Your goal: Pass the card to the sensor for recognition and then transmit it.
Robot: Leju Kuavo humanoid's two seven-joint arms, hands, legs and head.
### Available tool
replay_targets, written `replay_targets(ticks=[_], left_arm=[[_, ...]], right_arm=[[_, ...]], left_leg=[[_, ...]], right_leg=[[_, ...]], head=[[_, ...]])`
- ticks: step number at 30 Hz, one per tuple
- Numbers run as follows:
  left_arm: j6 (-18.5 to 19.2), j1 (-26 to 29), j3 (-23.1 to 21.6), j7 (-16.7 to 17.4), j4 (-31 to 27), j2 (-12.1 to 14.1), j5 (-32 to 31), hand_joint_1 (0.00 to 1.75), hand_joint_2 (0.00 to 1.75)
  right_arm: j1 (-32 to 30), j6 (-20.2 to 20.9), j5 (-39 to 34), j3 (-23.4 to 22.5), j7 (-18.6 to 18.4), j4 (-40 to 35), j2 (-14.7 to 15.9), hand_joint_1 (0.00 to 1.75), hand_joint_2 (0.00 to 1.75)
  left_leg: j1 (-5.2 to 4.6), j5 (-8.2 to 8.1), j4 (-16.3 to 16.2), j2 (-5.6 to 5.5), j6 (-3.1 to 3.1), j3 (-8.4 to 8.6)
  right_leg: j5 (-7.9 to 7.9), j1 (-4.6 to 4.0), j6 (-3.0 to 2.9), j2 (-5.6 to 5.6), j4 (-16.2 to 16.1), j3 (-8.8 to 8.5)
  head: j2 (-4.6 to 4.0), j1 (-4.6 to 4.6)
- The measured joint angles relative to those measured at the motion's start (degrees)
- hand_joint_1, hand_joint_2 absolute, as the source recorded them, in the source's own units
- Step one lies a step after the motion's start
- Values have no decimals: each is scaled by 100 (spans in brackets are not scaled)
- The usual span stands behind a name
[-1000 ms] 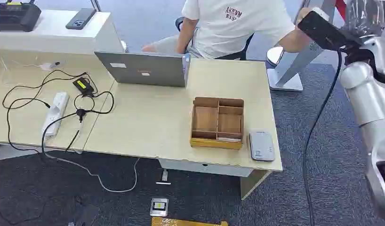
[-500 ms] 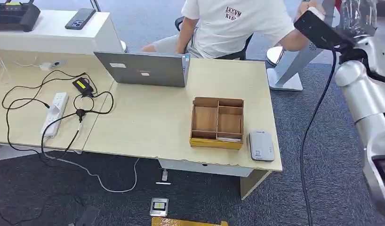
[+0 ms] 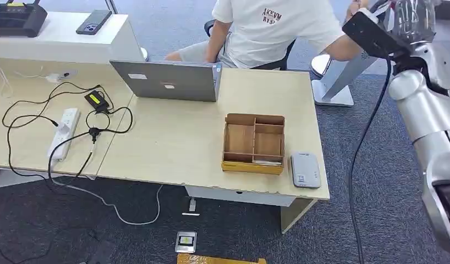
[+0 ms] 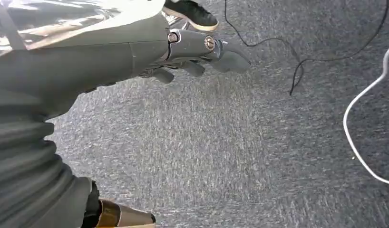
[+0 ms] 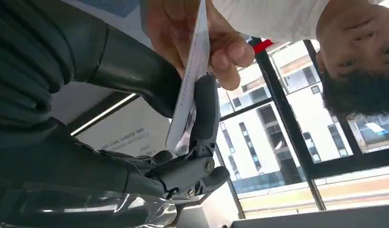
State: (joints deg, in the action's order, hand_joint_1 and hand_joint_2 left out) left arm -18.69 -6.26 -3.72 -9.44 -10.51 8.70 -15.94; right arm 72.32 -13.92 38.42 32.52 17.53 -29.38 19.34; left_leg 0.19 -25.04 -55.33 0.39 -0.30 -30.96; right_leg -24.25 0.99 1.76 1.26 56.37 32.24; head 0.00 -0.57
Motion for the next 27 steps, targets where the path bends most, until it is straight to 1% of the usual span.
replay_targets(ticks=[3,6,10,16,20,27], left_arm=[[0,2,0,0,0,0,24,0,175],[-7,2,2,0,0,-4,94,0,175],[-20,5,11,42,0,-11,153,0,175],[-20,16,20,236,2,-11,212,0,175],[-18,19,28,328,4,-11,232,0,175],[-2,22,52,341,4,-15,291,0,175]], right_arm=[[-7,55,-39,7,13,-2,-17,175,175],[-130,359,-258,13,-70,-59,-17,175,175],[-510,665,-477,55,-271,-267,39,175,175],[-1234,1091,-819,135,-691,-705,223,175,175],[-1701,1235,-990,199,-918,-1074,378,175,175],[-2209,1547,-1141,286,-1268,-1800,649,175,175]], left_leg=[[0,0,0,-1,0,1],[1,0,0,0,0,3],[1,0,-1,0,0,3],[2,-1,-1,-1,0,2],[1,-1,-1,0,1,1],[1,-1,-1,3,1,2]], right_leg=[[0,0,0,0,0,0],[0,-2,0,0,-2,-2],[0,-2,1,0,-6,-3],[2,-2,3,0,-9,-6],[2,-2,3,0,-10,-5],[2,-2,3,-1,-10,-5]], head=[[0,0],[0,2],[0,0],[0,0],[0,0],[0,0]])
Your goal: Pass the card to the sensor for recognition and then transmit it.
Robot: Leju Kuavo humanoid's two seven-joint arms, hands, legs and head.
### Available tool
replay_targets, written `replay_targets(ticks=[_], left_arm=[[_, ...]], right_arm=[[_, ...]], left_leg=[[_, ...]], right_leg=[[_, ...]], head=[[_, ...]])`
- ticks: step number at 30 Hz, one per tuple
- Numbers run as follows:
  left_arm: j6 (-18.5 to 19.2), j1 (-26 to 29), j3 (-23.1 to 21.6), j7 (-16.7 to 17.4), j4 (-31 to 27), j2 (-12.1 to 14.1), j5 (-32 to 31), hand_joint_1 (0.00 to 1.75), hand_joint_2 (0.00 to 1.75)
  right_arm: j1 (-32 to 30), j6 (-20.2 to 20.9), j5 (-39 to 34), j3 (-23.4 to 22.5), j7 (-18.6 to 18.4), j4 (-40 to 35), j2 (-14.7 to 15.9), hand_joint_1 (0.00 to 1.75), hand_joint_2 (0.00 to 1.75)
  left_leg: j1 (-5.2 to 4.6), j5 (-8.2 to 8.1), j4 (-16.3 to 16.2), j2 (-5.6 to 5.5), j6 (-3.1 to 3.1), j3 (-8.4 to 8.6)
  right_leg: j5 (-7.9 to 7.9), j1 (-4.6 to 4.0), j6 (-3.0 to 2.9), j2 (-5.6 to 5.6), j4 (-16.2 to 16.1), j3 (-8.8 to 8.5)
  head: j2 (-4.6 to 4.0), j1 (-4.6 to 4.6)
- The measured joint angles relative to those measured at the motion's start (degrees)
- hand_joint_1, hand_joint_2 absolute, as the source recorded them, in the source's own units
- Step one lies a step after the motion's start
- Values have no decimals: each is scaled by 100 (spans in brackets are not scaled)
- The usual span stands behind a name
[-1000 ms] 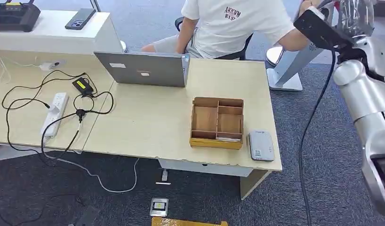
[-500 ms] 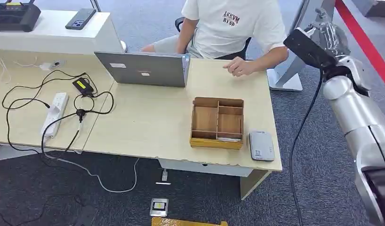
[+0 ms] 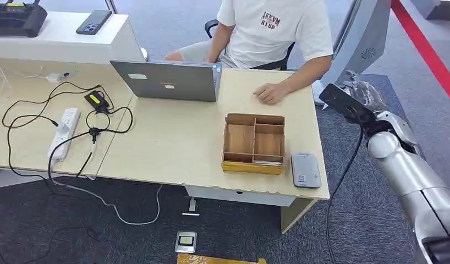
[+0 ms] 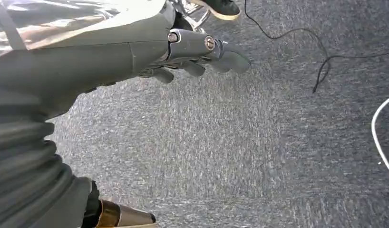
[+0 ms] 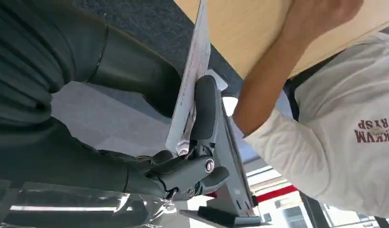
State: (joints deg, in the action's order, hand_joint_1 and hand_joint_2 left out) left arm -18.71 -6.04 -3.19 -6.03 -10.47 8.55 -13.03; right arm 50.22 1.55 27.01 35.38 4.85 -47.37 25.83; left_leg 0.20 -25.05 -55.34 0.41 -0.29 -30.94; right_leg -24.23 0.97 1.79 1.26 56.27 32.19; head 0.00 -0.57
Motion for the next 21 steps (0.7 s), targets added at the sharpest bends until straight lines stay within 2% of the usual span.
replay_targets(ticks=[21], left_arm=[[20,-11,13,-15,0,-17,44,0,175]], right_arm=[[-1141,577,-59,131,-907,-1746,335,175,175]], left_leg=[[0,0,0,0,0,1]], right_leg=[[0,0,0,0,0,0]], head=[[0,0]])
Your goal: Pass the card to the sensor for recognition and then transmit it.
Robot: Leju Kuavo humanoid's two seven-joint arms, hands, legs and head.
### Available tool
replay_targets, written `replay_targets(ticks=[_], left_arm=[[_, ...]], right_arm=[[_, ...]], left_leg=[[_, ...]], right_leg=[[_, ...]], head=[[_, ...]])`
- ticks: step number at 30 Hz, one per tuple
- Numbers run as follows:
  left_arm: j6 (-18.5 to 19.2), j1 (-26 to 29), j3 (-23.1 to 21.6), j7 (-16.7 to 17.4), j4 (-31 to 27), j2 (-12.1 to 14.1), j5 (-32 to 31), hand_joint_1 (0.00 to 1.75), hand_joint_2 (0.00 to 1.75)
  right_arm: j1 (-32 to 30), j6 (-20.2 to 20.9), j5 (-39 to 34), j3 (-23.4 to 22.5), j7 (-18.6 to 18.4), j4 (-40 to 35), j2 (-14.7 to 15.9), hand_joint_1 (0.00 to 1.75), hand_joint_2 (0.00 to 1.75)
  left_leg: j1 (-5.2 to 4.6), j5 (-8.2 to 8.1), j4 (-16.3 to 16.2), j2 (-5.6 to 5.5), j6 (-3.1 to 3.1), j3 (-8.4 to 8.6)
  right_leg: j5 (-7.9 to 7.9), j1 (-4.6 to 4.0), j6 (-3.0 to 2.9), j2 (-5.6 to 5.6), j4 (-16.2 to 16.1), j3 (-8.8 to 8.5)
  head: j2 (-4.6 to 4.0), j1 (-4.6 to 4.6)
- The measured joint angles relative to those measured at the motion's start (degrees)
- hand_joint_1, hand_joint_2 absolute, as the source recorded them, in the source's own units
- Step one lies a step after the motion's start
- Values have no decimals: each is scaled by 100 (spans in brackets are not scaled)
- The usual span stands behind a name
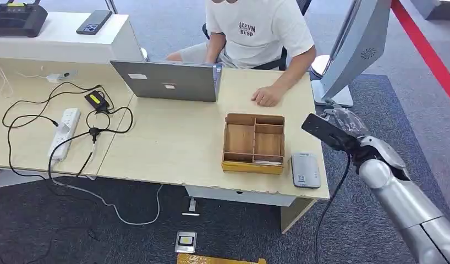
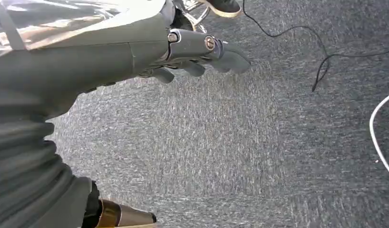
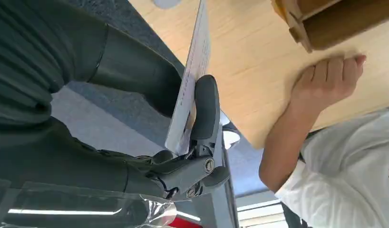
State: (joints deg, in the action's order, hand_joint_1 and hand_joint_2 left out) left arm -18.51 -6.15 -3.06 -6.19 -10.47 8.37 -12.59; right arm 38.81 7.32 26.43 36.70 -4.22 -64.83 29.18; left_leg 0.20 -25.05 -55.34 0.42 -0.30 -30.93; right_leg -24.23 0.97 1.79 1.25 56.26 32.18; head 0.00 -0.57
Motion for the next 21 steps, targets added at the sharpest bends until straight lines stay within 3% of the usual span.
replay_targets(ticks=[21], left_arm=[[44,-15,0,0,0,-2,-28,0,175]], right_arm=[[-643,-144,177,-114,26,-33,-90,175,175]], left_leg=[[0,0,0,0,0,-1]], right_leg=[[0,0,0,0,0,0]], head=[[0,2]])
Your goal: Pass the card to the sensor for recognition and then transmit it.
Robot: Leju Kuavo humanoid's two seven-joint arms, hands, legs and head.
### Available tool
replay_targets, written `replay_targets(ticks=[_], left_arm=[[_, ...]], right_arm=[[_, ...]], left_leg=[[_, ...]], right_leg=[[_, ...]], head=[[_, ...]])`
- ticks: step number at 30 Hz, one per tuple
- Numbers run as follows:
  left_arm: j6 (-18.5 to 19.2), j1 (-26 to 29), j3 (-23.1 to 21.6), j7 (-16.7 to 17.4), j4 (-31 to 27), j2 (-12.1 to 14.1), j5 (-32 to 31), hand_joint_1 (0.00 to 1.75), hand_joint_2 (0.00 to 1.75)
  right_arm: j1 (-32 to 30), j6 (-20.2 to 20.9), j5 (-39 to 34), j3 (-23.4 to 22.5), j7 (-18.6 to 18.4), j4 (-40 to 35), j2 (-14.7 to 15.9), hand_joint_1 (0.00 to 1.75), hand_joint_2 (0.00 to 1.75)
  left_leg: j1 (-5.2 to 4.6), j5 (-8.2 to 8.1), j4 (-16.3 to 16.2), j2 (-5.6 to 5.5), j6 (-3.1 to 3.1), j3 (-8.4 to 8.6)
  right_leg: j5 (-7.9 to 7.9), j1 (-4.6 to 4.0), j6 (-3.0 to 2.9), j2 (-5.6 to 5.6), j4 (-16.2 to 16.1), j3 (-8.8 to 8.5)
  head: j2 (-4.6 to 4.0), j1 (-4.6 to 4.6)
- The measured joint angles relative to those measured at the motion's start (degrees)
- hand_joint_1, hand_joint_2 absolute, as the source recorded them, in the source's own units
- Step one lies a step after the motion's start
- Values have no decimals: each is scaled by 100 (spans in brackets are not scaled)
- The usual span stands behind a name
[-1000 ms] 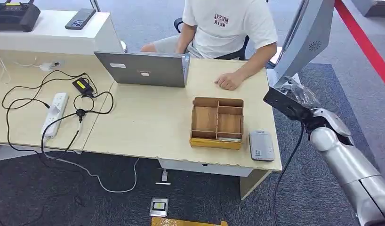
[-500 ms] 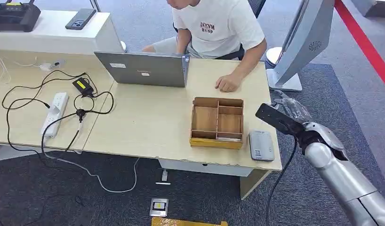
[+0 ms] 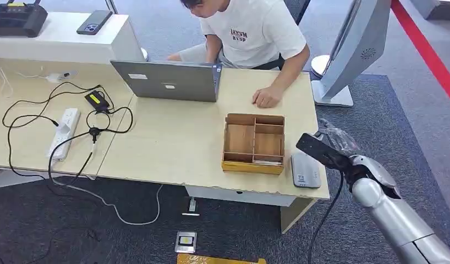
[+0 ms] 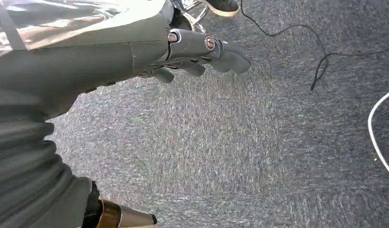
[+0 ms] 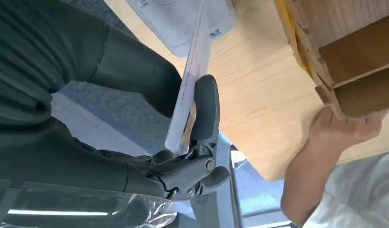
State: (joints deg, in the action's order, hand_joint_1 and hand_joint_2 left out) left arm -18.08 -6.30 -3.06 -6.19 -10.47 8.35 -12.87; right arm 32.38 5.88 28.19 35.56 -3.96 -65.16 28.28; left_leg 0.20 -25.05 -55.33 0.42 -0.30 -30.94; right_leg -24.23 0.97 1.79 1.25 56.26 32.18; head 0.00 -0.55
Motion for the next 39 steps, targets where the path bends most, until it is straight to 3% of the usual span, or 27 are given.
replay_targets(ticks=[39], left_arm=[[24,-12,-2,-35,0,2,-52,0,175]], right_arm=[[-108,-133,339,-66,118,490,-254,175,175]], left_leg=[[0,0,0,0,0,0]], right_leg=[[0,0,0,0,0,-1]], head=[[0,0]])
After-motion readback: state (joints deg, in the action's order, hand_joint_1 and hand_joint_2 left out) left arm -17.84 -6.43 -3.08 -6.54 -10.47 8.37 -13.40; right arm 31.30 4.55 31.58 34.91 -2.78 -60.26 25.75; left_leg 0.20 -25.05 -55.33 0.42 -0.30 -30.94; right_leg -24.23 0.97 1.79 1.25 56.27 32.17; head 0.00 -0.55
